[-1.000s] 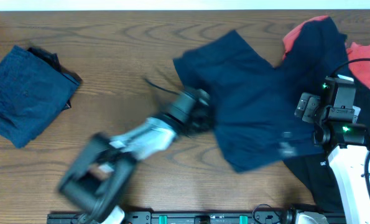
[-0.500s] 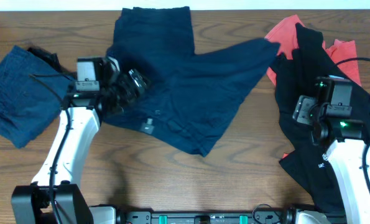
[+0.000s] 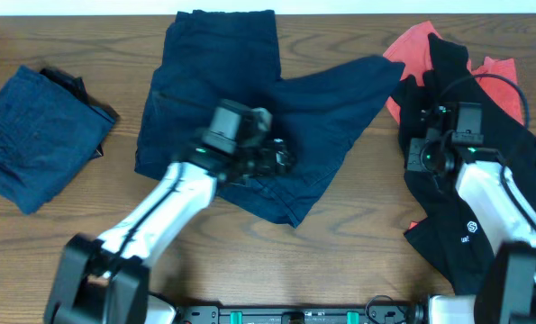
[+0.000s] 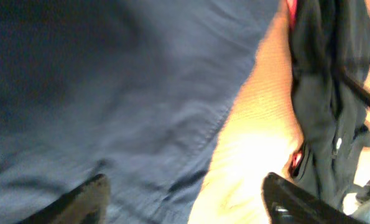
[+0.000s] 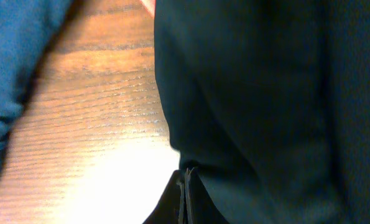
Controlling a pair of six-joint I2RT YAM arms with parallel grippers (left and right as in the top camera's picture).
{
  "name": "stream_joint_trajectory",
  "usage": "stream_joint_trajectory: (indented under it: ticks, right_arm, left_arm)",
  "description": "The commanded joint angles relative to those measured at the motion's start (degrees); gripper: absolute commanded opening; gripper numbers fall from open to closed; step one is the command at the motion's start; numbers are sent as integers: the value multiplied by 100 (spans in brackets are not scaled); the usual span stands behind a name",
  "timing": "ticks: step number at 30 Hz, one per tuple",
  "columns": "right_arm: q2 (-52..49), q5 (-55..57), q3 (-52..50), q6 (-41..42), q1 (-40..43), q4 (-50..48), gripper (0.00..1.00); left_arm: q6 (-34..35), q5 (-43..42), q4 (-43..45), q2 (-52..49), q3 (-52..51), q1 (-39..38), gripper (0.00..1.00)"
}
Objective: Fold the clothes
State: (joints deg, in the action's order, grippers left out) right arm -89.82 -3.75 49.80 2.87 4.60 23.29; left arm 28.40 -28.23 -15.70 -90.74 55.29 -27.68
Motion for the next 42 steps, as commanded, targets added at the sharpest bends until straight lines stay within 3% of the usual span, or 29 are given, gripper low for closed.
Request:
stream_joint_trajectory:
  ticks: [1, 7, 12, 20, 22, 29, 35, 42]
  right_arm:
    - [-472, -249, 44, -232, 103, -306, 1]
    - [-1058, -114, 44, -232, 179, -1049, 3]
    - [-1502, 470, 44, -234, 503, -1329, 2]
    - [-2258, 828, 46, -210, 1849, -1478, 3]
    - [-2343, 848, 46, -136, 2304, -1495, 10]
    - [-2216, 785, 306, 649, 3694, -1147, 19]
    - [-1650, -533, 942, 625, 4006, -682, 30]
    - [-588, -1919, 1344, -227, 3167, -186, 38]
  left_arm:
    - [243, 131, 282, -439, -59, -472, 68]
    - [516, 122, 334, -1189, -59, -981, 59]
    - [640, 122, -579, -1298, -59, -994, 57]
    - [555, 127, -2951, -1298, -59, -903, 57]
    - [444, 129, -3445, -1298, -59, -800, 57]
    - [-269, 844, -4094, -1292, -59, -98, 63]
    - [-490, 1226, -4133, -1292, -59, 688, 69]
    - [-592, 1224, -4190, -1198, -59, 1180, 72]
